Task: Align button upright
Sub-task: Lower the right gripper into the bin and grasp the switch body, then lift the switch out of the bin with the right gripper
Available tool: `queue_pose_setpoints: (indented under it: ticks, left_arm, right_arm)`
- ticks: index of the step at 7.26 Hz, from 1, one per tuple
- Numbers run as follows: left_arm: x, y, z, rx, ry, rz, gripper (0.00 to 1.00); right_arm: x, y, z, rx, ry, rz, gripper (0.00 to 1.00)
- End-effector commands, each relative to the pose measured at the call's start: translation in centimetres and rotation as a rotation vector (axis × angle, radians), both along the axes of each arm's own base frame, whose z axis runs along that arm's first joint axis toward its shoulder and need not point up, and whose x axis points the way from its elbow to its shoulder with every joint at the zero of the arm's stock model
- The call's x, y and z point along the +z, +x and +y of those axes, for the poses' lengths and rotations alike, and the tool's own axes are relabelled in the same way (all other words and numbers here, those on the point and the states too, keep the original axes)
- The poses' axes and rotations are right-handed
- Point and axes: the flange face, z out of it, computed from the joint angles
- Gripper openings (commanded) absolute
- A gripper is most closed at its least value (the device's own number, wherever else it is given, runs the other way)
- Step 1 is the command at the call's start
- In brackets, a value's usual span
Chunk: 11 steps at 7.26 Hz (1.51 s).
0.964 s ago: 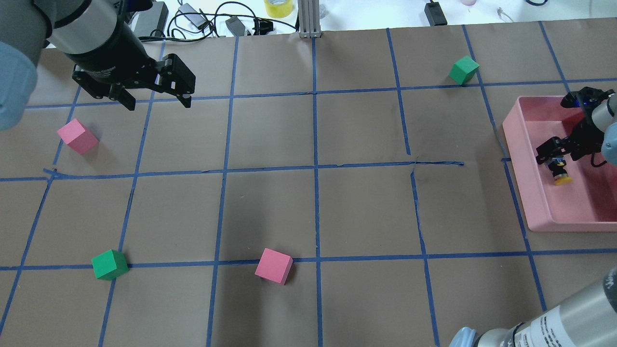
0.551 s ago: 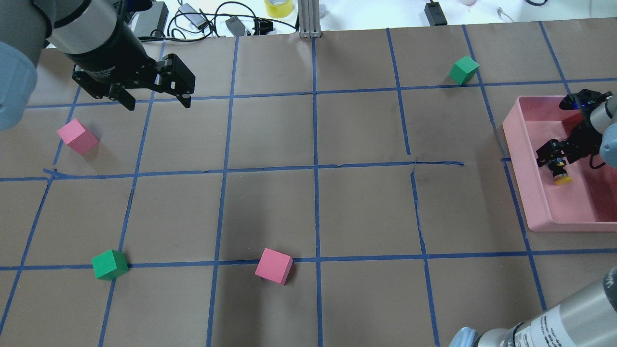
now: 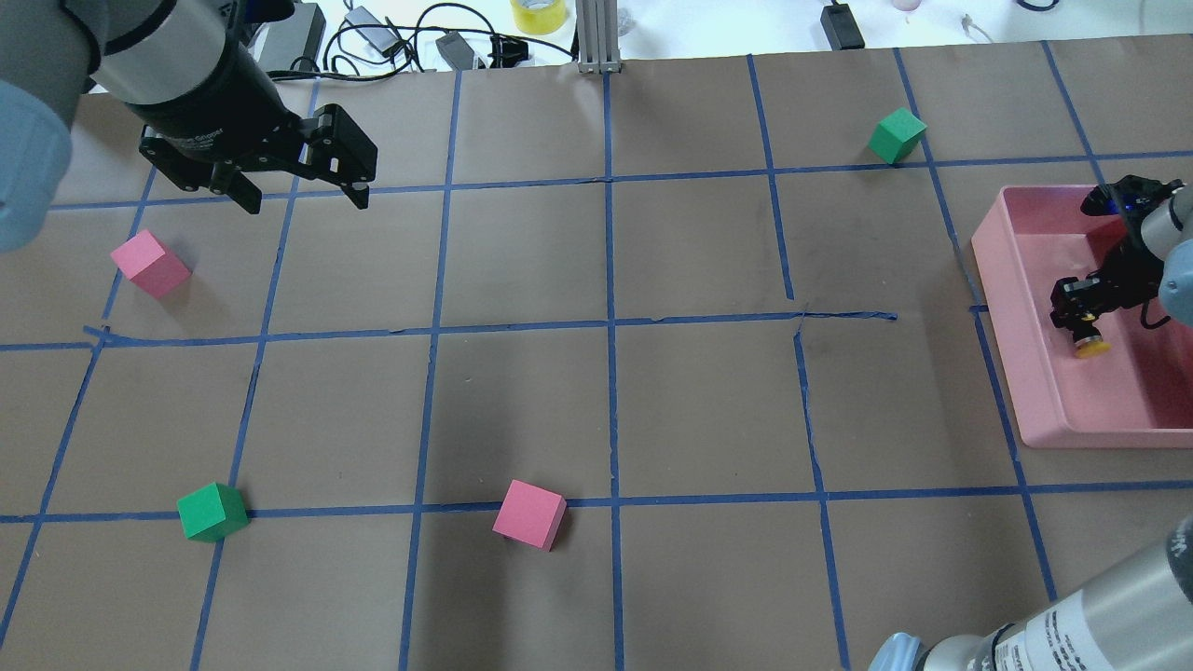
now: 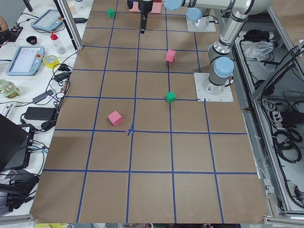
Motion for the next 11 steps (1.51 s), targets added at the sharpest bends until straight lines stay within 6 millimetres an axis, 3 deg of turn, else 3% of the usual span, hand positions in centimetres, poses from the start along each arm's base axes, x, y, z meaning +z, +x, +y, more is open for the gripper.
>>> queue_pose_setpoints:
  ticks: [1,3,5,7,8,9,10,11]
  left_arm:
    - [0.1,0.3,-0.1,0.007,-0.002,0.003,1.00]
    - [0.0,0.3,-0.1,0.004,-0.001,0.002,1.00]
    - [-0.1,0.4,-0.2,0.009,0.001,0.002,1.00]
    - [-0.1,0.4,-0.2,0.009,0.001,0.002,1.00]
    - [0.0,0.4,-0.2,0.009,-0.001,0.002,1.00]
    - [0.0,0.3,-0.2,0.009,-0.001,0.003,1.00]
    - [0.1,0.4,-0.2,0.010,-0.002,0.003,1.00]
    - [0.0,0.4,-0.2,0.010,-0.001,0.003,1.00]
  right_arm:
    - [0.6,-0.1,0.0,-0.003,0.000,0.007,0.00]
    - [2.2,-0.4,-0.1,-0.003,-0.008,0.035,0.00]
    - [8.4,-0.3,0.0,-0.007,-0.032,0.052,0.00]
    - [14.6,-0.1,-1.8,0.003,-0.041,0.044,0.00]
    - [18.0,1.9,-2.3,0.006,-0.049,0.043,0.00]
    - [21.4,5.1,-3.4,0.032,-0.098,0.070,0.00]
    - [22.6,10.2,-4.4,0.044,-0.091,0.049,0.00]
    - [22.4,16.7,-5.5,0.029,-0.095,0.004,0.00]
